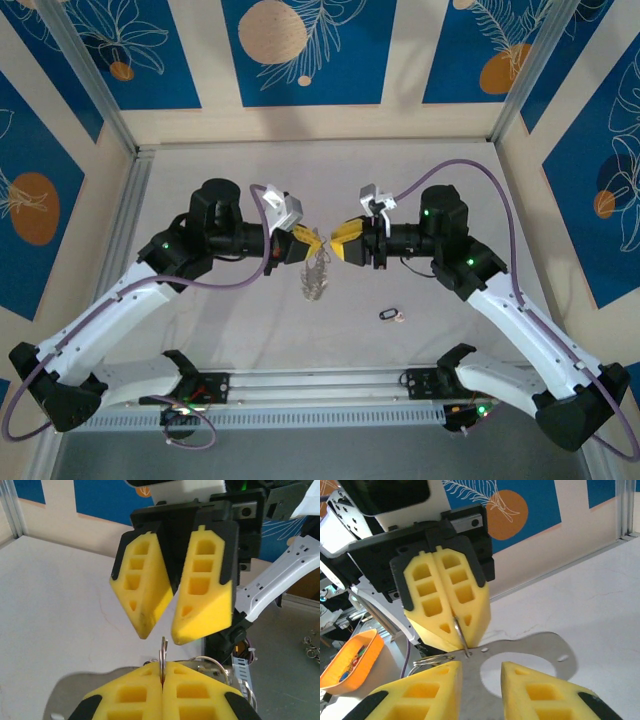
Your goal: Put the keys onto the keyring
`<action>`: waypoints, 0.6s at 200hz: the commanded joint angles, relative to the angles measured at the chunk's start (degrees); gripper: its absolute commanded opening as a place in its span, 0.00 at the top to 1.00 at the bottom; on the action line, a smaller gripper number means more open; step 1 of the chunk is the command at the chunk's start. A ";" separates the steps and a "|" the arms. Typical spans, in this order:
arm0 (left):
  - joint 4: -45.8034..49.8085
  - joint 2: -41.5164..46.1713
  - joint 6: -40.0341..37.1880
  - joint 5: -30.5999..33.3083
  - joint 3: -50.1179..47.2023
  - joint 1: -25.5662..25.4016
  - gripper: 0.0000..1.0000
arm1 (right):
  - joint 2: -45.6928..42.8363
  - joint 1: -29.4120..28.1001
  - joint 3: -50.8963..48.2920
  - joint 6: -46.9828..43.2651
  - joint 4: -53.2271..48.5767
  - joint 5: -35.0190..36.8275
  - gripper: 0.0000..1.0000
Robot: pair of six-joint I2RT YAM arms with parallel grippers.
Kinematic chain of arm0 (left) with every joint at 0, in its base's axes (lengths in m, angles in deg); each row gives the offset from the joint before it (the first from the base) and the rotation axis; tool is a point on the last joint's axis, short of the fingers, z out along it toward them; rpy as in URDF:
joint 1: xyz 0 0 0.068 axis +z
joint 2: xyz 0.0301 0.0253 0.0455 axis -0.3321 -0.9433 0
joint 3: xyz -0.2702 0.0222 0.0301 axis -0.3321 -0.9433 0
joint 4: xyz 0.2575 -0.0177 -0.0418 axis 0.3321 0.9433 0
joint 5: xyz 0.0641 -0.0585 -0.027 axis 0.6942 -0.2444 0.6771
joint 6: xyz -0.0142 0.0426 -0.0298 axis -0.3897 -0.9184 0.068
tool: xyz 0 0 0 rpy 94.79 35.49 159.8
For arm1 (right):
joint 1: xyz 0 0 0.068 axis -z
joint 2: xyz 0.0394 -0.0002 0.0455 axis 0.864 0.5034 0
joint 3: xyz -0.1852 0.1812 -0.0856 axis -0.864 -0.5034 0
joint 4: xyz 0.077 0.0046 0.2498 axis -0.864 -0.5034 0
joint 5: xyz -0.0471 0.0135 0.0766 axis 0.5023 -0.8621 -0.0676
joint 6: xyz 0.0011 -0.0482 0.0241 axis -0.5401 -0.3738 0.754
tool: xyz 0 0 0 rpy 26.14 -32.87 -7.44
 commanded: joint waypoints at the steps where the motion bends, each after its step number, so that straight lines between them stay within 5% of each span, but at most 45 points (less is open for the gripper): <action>1: 0.14 -0.21 -1.56 -2.27 2.44 -0.37 1.00 | -0.57 0.28 -0.63 1.79 1.68 -1.40 0.71; 62: 0.61 -0.48 -1.74 -1.87 2.69 -0.42 1.00 | -0.45 -3.71 -2.70 1.56 6.41 -2.68 0.62; 120: 0.68 -0.50 -1.32 -3.31 2.88 -0.37 1.00 | -1.35 -3.78 -5.70 4.93 10.55 -1.67 0.64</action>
